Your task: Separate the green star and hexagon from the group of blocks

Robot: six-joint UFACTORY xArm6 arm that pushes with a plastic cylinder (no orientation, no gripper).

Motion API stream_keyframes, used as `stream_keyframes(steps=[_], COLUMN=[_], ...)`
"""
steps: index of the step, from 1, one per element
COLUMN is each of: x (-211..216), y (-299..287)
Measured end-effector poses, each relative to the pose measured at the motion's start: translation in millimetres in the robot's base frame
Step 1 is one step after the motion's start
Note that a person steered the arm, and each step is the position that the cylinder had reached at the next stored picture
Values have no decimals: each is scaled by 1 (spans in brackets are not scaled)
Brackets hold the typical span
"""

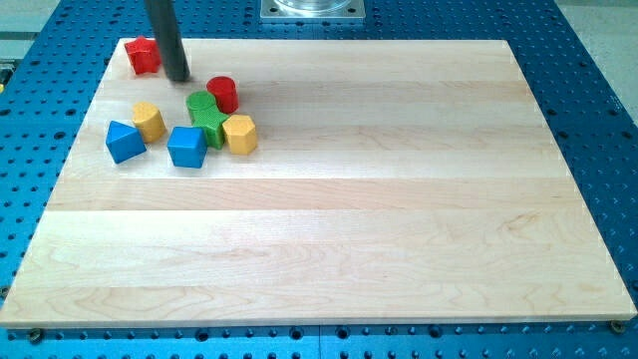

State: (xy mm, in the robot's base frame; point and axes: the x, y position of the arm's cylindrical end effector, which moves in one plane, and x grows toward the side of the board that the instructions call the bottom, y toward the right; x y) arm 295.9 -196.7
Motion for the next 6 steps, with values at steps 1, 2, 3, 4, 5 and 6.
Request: stream_keyframes(steps=[1,2,3,4,5,6], x=[64,107,119,140,125,56], y=[23,79,95,132,143,143])
